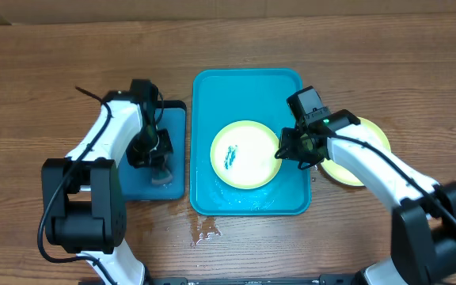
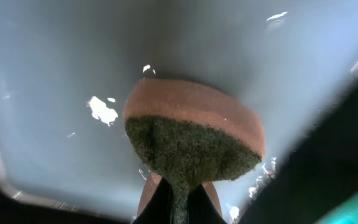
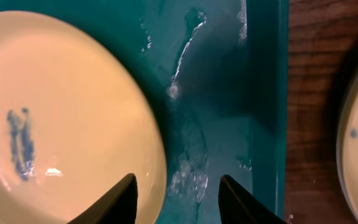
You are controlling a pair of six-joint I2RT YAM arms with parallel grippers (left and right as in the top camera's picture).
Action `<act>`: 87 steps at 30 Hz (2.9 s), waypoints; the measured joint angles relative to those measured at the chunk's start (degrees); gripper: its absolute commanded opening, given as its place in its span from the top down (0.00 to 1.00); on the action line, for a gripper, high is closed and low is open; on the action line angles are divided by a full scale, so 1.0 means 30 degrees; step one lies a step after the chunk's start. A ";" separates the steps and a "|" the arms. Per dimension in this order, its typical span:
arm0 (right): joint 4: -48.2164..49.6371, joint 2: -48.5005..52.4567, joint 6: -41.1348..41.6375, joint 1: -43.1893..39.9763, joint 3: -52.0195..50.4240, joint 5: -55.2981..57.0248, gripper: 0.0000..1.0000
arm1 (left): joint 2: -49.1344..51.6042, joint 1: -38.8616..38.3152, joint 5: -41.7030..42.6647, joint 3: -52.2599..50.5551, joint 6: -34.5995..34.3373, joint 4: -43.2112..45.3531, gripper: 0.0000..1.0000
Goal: Clean dirty plates on tray and stack at the side
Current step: 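Grasp the sponge in the water tray with the left gripper, then scrub the yellow plate with the sponge while the right gripper holds it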
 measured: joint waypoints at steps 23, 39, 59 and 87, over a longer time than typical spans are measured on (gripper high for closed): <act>0.3920 0.1909 -0.1508 -0.0721 -0.1821 -0.3585 0.96 | -0.0925 -0.3876 0.0619 0.5508 0.0933 -0.0925 0.96; 0.3424 0.1909 -0.0882 -0.0765 -0.1814 -0.3759 0.96 | 0.1348 -0.8881 0.3759 0.3104 -0.1035 0.5676 0.96; 0.3082 0.1909 -0.0874 -0.0539 -0.1814 -0.4313 0.96 | 0.3708 -0.8378 -0.2798 0.3432 -0.1581 0.1676 0.96; 0.2936 0.1909 -0.0780 -0.0525 -0.1821 -0.4320 0.96 | 0.3854 -0.9384 0.1093 0.3220 -0.0925 0.0481 0.96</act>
